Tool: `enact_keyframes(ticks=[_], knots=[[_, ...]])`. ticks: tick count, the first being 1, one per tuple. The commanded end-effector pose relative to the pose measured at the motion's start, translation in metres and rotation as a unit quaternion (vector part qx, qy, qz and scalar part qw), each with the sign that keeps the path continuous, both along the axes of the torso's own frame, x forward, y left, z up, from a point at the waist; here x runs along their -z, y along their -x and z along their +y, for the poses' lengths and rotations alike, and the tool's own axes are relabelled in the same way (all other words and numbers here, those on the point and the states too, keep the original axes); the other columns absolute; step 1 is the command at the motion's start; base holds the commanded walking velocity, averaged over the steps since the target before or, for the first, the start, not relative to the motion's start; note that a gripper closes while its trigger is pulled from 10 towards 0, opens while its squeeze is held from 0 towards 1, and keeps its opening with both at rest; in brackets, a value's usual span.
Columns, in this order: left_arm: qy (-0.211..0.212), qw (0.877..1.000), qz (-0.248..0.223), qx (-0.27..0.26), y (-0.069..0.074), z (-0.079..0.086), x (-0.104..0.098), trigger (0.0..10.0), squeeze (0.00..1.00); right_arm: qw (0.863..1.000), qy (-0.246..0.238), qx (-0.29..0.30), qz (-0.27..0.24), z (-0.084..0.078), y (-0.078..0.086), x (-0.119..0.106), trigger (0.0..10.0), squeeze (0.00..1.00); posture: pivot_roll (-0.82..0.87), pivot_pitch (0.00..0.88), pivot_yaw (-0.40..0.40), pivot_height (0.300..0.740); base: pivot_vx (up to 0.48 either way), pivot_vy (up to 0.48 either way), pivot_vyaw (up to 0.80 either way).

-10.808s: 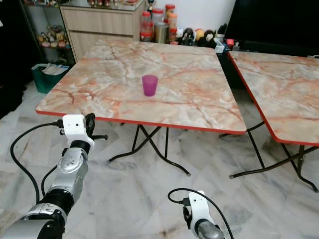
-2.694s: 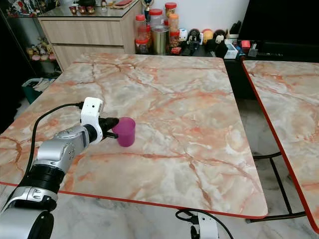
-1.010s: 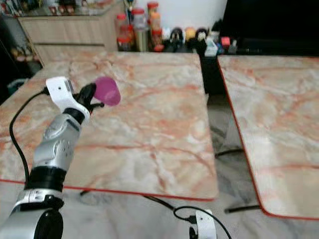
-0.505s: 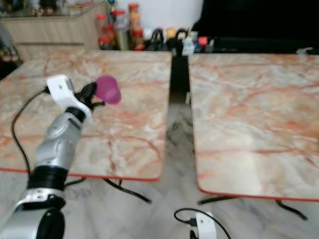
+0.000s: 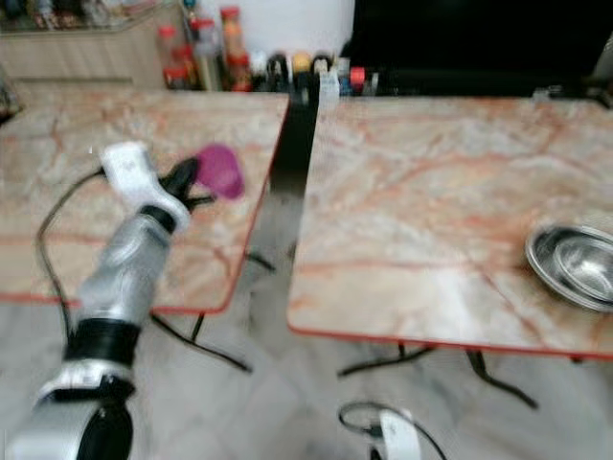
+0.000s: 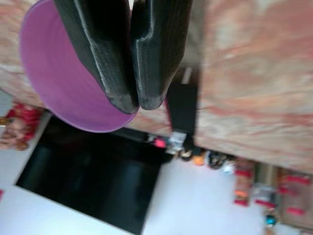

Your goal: Setting the table

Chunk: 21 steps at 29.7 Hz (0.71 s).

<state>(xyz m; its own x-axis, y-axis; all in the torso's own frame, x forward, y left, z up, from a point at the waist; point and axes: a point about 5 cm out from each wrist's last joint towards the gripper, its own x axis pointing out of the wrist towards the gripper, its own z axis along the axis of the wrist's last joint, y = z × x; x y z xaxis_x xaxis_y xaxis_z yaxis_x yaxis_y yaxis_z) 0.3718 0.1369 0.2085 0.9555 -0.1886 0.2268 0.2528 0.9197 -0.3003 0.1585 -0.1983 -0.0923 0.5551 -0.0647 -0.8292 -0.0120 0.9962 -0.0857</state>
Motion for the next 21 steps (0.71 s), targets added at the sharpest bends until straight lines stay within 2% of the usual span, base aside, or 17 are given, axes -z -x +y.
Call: enact_keyframes(ticks=[1,18,21], knots=[[0.002,1.000,-0.009,-0.014,0.001,0.010,-0.004,10.0,0.00,1.000,-0.012,-0.002,-0.008,0.010,-0.004,-0.001,10.0,0.00,0.00,0.000,0.003,0.719,0.000,-0.412,0.00],[0.002,1.000,-0.010,0.001,0.002,0.002,-0.002,10.0,0.00,0.999,-0.015,-0.004,-0.045,0.012,-0.024,-0.010,10.0,0.00,0.00,0.000,0.002,0.719,0.000,-0.402,0.00],[-0.004,1.000,-0.011,0.004,0.003,0.001,-0.003,10.0,0.00,0.999,-0.015,-0.005,-0.049,0.012,-0.025,-0.010,10.0,0.00,0.00,0.000,0.000,0.719,0.000,-0.180,0.00]])
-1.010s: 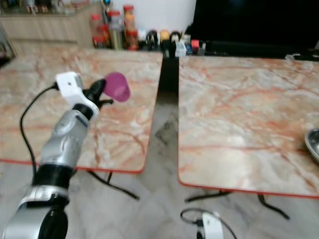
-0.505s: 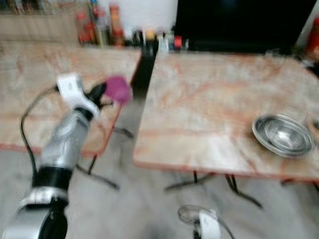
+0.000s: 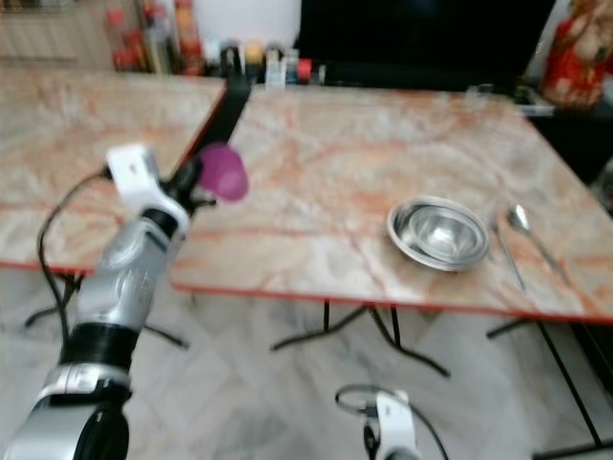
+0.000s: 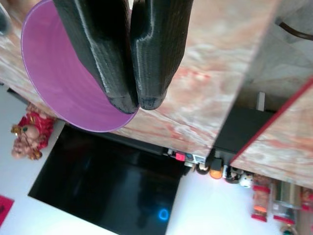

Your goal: Setting the table

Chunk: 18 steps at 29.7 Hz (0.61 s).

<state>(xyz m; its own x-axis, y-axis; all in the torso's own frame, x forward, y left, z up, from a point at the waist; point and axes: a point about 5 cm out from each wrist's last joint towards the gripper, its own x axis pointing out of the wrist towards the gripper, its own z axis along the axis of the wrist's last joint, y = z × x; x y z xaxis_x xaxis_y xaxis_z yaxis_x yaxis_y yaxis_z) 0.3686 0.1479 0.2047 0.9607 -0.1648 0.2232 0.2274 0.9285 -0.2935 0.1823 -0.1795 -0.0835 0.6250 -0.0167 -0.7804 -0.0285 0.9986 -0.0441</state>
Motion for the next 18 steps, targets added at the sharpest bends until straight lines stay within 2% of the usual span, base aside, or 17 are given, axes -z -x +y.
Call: enact_keyframes(ticks=[1,7,13,18], knots=[[-0.002,1.000,-0.013,0.018,-0.0001,-0.0107,-0.0064,10.0,0.00,1.000,0.007,0.006,-0.007,-0.0065,-0.0019,-0.0019,10.0,0.00,0.00,0.000,0.000,0.719,0.000,0.000,0.00],[-0.006,1.000,-0.014,0.023,0.0004,-0.0116,-0.0064,10.0,0.00,1.000,0.007,0.005,-0.011,-0.0050,-0.0039,-0.0029,10.0,0.00,0.00,0.000,-0.003,0.719,0.000,0.000,0.00],[0.021,0.999,-0.025,0.020,0.0019,-0.0097,-0.0094,10.0,0.00,1.000,0.006,0.003,-0.014,-0.0035,-0.0051,-0.0034,10.0,0.00,0.00,0.000,-0.003,0.719,0.000,0.000,0.00],[0.020,0.999,-0.023,0.022,0.0019,-0.0092,-0.0096,10.0,0.00,1.000,0.007,0.002,-0.015,-0.0033,-0.0052,-0.0035,10.0,0.00,0.00,0.000,-0.003,0.719,0.000,0.000,0.00]])
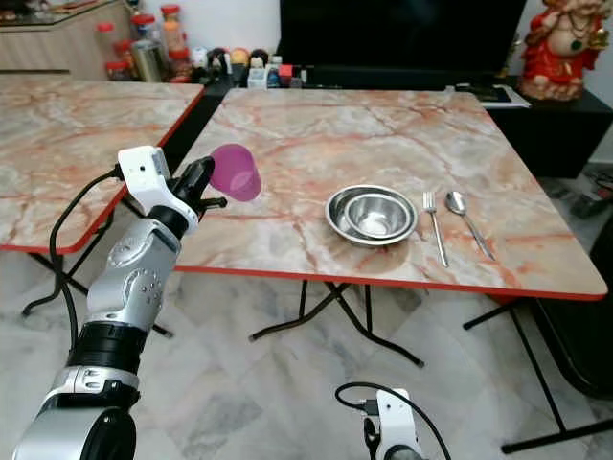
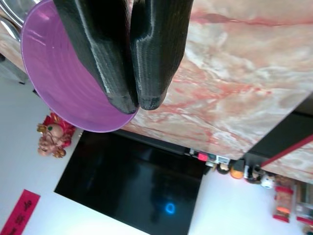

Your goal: Setting the table

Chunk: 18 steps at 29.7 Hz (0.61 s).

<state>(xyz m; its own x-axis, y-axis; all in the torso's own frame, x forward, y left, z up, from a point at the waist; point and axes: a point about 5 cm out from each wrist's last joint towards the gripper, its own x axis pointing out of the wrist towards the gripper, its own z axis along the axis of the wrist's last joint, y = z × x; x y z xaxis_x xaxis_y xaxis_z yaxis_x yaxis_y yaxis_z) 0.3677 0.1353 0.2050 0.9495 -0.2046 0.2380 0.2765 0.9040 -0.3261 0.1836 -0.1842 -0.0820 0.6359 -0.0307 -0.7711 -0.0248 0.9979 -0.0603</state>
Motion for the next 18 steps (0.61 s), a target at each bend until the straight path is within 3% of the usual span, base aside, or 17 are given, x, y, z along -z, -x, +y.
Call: enact_keyframes(ticks=[1,18], knots=[[0.002,1.000,-0.019,-0.004,0.0009,0.0035,-0.0093,10.0,0.00,1.000,-0.001,0.001,-0.007,0.0014,-0.0038,-0.0019,10.0,0.00,0.00,0.000,-0.003,0.719,0.000,0.000,0.00],[-0.003,1.000,-0.016,0.003,0.0016,0.0029,-0.0074,10.0,0.00,1.000,-0.002,0.000,-0.008,0.0037,-0.0049,-0.0021,10.0,0.00,0.00,0.000,-0.008,0.719,0.236,0.000,-0.11]])
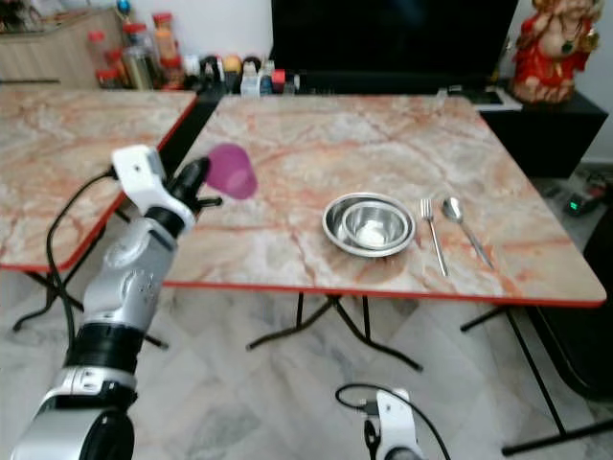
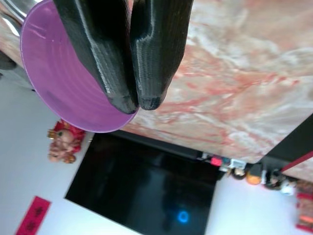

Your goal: Setting the table

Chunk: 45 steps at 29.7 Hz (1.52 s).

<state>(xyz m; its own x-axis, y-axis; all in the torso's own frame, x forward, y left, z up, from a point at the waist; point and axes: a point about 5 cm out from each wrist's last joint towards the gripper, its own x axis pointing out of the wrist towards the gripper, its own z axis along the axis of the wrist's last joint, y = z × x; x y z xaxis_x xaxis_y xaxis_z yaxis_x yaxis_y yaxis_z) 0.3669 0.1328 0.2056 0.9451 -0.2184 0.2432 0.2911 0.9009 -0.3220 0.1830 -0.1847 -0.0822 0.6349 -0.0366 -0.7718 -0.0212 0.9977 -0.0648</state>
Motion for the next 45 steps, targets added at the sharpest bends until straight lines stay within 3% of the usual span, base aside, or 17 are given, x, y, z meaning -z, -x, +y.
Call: enact_keyframes(ticks=[1,45], knots=[[-0.001,1.000,-0.013,-0.004,0.0008,0.0053,-0.0068,10.0,0.00,1.000,-0.004,-0.002,-0.009,0.0043,-0.0055,-0.0024,10.0,0.00,0.00,0.000,-0.008,0.719,0.251,0.000,0.00],[-0.014,0.999,-0.012,0.033,0.0037,-0.0036,-0.0065,10.0,0.00,1.000,-0.003,-0.002,0.004,0.0059,-0.0009,0.0005,10.0,0.00,0.01,0.000,0.001,0.719,0.275,0.000,-0.05]])
